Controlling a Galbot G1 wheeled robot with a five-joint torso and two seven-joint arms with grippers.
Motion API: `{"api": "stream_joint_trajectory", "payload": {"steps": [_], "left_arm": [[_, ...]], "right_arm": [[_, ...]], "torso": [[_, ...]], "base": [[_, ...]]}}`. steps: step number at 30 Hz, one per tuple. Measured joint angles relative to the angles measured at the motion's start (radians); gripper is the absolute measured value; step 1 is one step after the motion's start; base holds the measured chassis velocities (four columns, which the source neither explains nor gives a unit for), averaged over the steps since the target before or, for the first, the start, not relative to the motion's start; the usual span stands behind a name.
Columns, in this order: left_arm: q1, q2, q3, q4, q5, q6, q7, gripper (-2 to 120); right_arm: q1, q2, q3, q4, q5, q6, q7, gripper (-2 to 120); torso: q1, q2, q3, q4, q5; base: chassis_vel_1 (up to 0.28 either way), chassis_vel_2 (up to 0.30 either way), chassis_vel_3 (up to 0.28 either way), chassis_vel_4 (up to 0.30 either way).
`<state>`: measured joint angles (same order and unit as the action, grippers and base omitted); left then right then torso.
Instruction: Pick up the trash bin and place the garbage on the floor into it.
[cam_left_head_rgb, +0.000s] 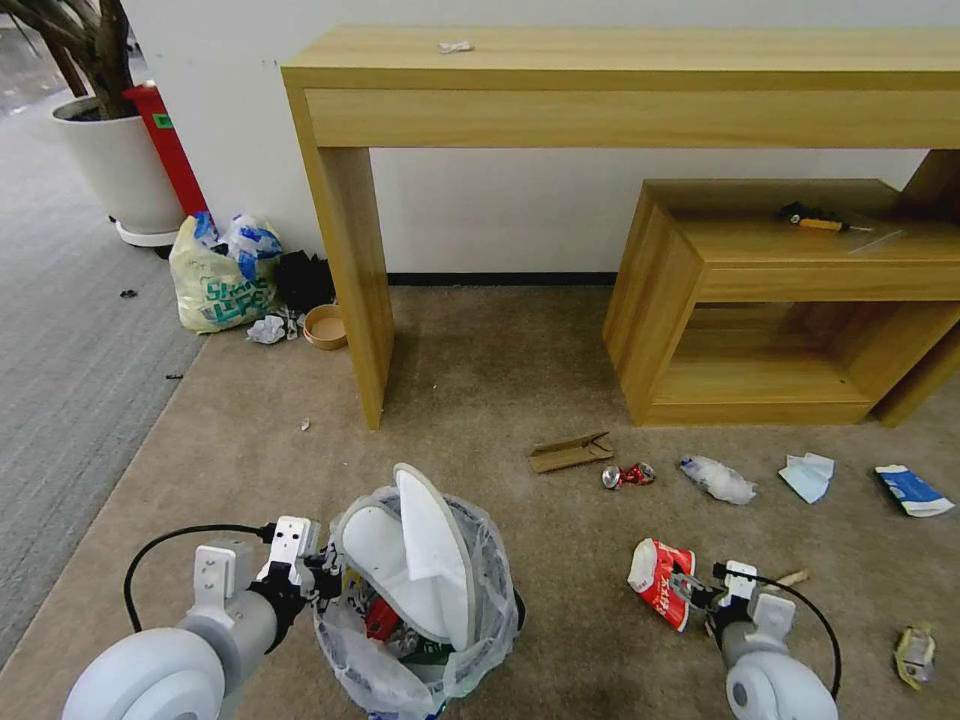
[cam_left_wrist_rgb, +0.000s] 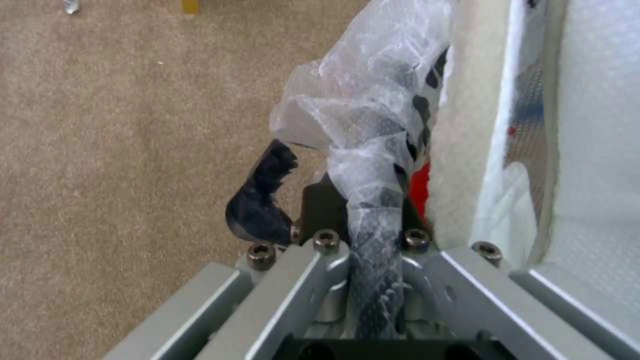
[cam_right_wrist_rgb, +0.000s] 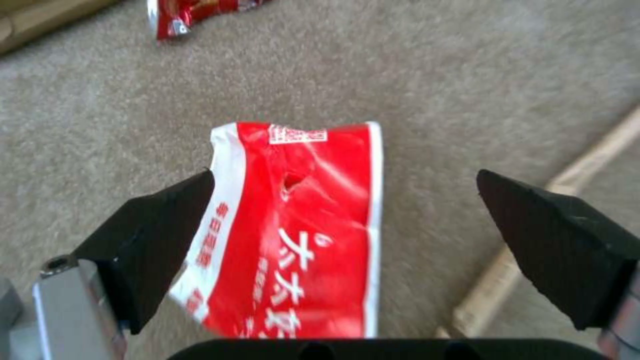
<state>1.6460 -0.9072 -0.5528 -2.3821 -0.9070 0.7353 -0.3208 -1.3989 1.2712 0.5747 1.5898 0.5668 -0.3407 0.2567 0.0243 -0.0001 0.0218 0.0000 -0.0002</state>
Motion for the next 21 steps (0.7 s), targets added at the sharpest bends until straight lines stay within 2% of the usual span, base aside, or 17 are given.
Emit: {"api": "stream_joint_trajectory", "payload": {"steps": [7, 10, 14, 21], "left_arm": [[0.009, 0.015, -0.008, 0.009, 0.0, 0.0, 0.001, 0], [0.011, 0.019, -0.008, 0.009, -0.002, 0.0, 0.001, 0], [0.014, 0.016, -0.005, 0.009, -0.001, 0.0, 0.001, 0], [0.018, 0.013, -0.007, 0.009, 0.003, 0.0, 0.004, 0]], "right_arm": [[0.094, -0.012, -0.04, -0.114, 0.028, -0.004, -0.022, 97], [0.144, -0.009, -0.061, -0.161, 0.04, -0.007, -0.033, 86], [0.165, -0.007, -0.074, -0.186, 0.052, -0.009, -0.034, 80], [0.197, 0.01, -0.084, -0.235, 0.091, -0.023, -0.032, 50]], "torso": [[0.0, 0.0, 0.0, -0.0001, -0.0001], [0.0, 0.0, 0.0, 0.0, -0.0002], [0.0, 0.0, 0.0, 0.0, -0.0002], [0.0, 0.0, 0.0, 0.0, -0.0003]], "base": [[0.0, 0.0, 0.0, 0.0], [0.0, 0.0, 0.0, 0.0], [0.0, 0.0, 0.0, 0.0], [0.0, 0.0, 0.0, 0.0]]}}
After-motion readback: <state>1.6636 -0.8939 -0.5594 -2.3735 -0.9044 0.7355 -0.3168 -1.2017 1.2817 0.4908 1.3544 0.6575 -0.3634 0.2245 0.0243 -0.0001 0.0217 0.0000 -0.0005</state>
